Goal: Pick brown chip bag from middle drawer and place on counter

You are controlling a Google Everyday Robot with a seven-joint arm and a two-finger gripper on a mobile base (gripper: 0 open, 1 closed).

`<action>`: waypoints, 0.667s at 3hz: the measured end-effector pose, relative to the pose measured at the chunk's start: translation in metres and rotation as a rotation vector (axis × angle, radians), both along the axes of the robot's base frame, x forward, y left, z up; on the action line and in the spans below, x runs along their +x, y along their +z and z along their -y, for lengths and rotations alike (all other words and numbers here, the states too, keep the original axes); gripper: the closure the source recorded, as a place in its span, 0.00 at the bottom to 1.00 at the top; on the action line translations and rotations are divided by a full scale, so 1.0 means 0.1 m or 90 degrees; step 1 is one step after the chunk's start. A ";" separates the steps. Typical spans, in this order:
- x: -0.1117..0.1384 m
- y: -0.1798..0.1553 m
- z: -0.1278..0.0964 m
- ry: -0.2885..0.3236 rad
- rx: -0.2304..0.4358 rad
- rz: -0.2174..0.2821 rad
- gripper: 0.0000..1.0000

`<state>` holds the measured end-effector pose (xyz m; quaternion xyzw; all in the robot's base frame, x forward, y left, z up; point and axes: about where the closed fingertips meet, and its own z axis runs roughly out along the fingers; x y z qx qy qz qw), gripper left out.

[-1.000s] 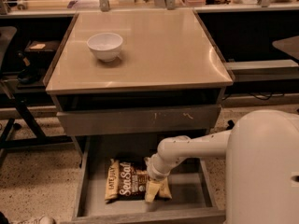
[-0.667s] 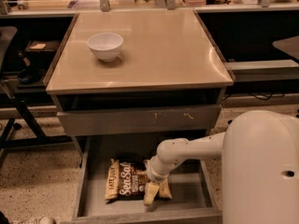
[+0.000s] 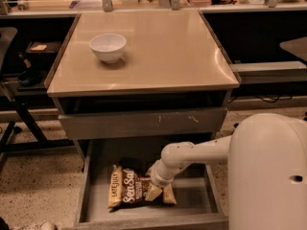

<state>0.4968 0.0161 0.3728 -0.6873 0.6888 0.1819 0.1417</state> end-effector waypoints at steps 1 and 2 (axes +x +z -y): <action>0.00 0.00 0.00 0.000 0.000 0.000 0.64; 0.00 0.00 0.00 0.000 0.000 0.000 0.88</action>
Offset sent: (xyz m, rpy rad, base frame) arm 0.0000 0.0000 0.0000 0.0000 0.0000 0.0000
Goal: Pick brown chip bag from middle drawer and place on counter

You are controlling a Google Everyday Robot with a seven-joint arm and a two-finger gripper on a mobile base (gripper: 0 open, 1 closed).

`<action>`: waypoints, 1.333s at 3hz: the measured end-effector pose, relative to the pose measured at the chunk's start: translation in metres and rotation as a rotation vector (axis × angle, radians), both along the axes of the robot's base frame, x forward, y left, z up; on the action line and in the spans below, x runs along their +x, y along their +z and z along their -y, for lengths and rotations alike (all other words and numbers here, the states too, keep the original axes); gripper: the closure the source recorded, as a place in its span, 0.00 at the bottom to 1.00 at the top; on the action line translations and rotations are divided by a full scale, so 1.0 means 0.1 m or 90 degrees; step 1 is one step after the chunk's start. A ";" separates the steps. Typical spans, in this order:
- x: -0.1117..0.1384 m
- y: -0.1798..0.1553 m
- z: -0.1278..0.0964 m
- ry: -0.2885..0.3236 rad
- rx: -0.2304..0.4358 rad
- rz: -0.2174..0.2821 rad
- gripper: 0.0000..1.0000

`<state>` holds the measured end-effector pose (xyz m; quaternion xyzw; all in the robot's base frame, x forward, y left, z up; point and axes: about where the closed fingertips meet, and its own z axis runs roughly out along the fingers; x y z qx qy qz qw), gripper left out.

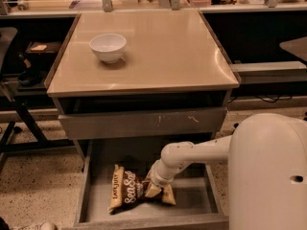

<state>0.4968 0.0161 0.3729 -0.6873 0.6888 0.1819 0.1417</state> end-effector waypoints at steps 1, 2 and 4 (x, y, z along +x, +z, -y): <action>0.00 0.07 0.00 0.000 0.000 0.000 1.00; -0.02 0.25 0.02 -0.008 0.007 -0.005 1.00; -0.08 0.97 0.23 -0.032 0.015 -0.024 1.00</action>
Offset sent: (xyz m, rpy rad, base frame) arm -0.0037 -0.0097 0.0800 0.0432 0.0224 -0.0512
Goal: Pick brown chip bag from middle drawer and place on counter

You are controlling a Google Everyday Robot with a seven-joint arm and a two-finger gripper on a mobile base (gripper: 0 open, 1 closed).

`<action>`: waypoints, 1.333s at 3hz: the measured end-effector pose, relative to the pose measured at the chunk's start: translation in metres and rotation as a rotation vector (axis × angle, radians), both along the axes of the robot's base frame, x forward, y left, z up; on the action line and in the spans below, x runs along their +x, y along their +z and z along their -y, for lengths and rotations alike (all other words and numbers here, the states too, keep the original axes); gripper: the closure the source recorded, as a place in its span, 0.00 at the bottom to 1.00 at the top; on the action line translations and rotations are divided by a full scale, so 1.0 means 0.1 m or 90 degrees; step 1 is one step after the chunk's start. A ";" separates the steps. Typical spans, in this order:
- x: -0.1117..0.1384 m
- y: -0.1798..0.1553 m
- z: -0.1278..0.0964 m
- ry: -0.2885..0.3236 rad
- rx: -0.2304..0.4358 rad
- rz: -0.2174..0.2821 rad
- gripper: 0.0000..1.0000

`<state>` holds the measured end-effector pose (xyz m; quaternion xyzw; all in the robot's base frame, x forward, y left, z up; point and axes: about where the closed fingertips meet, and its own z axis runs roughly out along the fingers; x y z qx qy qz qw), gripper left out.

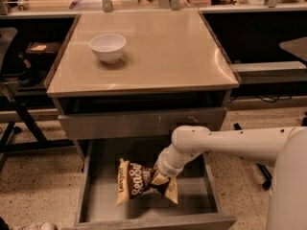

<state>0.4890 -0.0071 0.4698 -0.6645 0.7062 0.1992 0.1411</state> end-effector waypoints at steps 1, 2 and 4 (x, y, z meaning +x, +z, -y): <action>0.02 0.41 0.17 -0.011 -0.016 0.011 1.00; 0.01 0.46 0.17 -0.009 -0.020 0.014 1.00; -0.04 1.27 0.35 -0.027 -0.025 0.050 1.00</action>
Offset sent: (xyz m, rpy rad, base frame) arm 0.0016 -0.0144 0.0329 -0.0192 -0.0106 -0.0175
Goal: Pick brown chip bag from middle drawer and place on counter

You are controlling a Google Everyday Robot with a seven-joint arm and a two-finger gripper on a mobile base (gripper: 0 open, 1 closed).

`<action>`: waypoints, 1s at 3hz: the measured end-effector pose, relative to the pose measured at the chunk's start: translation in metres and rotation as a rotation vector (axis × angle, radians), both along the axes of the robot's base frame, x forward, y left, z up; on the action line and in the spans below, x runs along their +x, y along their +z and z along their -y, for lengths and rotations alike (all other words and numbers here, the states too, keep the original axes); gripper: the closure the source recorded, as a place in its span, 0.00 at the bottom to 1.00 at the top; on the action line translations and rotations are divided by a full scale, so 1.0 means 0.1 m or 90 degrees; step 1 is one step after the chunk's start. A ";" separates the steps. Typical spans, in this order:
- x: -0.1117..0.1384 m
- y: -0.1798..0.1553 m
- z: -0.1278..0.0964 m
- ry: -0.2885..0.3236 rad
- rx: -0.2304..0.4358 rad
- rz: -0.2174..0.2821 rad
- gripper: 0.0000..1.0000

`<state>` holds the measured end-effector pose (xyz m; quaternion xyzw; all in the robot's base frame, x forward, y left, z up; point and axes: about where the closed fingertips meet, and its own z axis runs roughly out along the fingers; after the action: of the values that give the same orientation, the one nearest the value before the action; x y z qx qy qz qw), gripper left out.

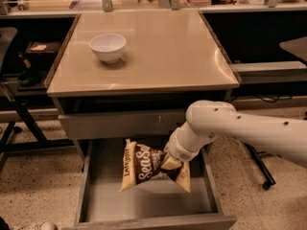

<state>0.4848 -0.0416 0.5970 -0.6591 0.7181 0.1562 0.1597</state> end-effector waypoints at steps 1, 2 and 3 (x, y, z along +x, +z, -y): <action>-0.01 0.49 0.08 -0.010 -0.021 0.031 1.00; -0.03 1.00 0.12 -0.011 -0.042 0.069 1.00; -0.03 1.06 0.12 -0.010 -0.045 0.074 1.00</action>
Offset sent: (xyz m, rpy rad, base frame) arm -0.0025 -0.0175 0.1660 -0.1056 -0.1844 -0.0225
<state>0.4814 -0.0539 0.7033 -0.6665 0.7179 0.0906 0.1793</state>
